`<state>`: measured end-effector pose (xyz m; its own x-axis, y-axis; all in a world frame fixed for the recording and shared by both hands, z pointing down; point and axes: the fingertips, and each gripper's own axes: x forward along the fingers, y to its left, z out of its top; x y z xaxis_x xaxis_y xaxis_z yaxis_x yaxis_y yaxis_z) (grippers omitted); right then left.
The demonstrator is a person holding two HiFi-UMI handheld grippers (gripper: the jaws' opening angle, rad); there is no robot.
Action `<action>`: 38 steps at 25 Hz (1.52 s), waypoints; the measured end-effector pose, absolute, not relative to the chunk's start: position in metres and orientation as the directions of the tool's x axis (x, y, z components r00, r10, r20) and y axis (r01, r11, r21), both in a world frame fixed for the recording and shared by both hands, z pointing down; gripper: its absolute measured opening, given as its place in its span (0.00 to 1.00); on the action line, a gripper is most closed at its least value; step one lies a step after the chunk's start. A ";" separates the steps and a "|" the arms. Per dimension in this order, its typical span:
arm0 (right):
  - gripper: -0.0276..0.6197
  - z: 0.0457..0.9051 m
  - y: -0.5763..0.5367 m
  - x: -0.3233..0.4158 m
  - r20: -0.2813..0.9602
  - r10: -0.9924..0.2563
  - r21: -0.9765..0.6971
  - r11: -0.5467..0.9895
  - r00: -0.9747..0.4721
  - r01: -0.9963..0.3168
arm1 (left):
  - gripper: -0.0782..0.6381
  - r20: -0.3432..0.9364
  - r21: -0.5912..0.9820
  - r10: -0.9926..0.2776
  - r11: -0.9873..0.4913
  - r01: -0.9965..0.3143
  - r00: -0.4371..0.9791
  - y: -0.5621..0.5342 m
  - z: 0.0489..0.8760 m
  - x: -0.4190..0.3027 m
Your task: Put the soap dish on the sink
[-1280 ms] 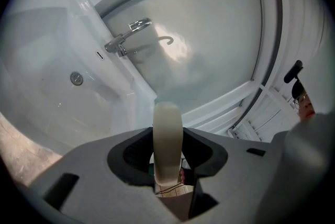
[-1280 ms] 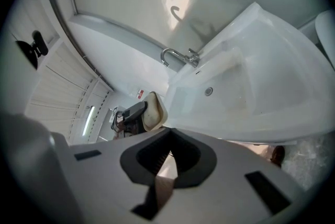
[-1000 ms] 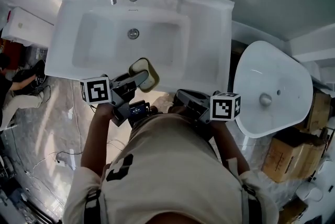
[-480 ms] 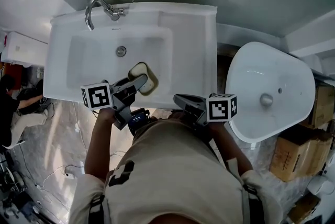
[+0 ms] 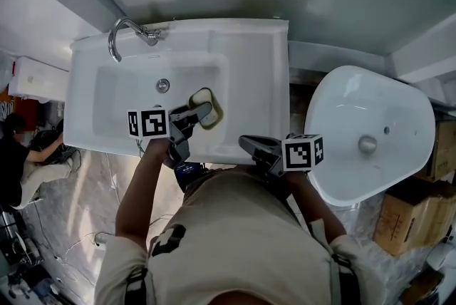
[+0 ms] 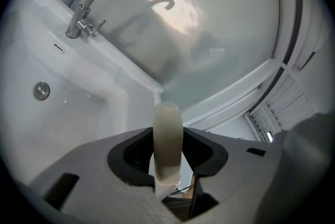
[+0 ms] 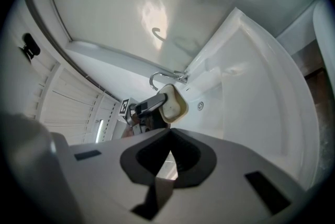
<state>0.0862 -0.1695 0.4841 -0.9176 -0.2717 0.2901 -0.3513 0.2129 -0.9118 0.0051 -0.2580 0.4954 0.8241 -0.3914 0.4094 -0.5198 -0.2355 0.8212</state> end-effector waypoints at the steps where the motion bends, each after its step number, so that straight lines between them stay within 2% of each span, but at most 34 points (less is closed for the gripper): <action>1: 0.06 0.484 -0.172 0.089 0.286 -0.274 -0.913 0.212 -0.918 -0.347 | 0.34 0.427 0.813 -0.382 -0.235 -0.533 0.820 -0.263 0.502 0.009; 13: 0.06 0.495 -0.195 0.107 0.307 -0.229 -0.916 0.193 -0.924 -0.352 | 0.34 0.529 0.779 -0.255 -0.232 -0.582 0.809 -0.307 0.563 0.056; 31: 0.06 0.520 -0.219 0.096 0.318 -0.079 -0.931 0.163 -0.945 -0.327 | 0.34 0.523 0.817 -0.110 -0.219 -0.534 0.845 -0.343 0.623 0.100; 38: 0.06 0.521 -0.218 0.094 0.309 -0.065 -0.936 0.153 -0.949 -0.316 | 0.40 0.603 0.732 -0.087 -0.333 -0.594 0.793 -0.350 0.635 0.108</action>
<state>0.0944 -0.2181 0.5211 -0.9488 -0.0653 0.3091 -0.3156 0.1530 -0.9365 0.1085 -0.3504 0.6353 0.7929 -0.0873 0.6031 -0.5938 -0.3330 0.7325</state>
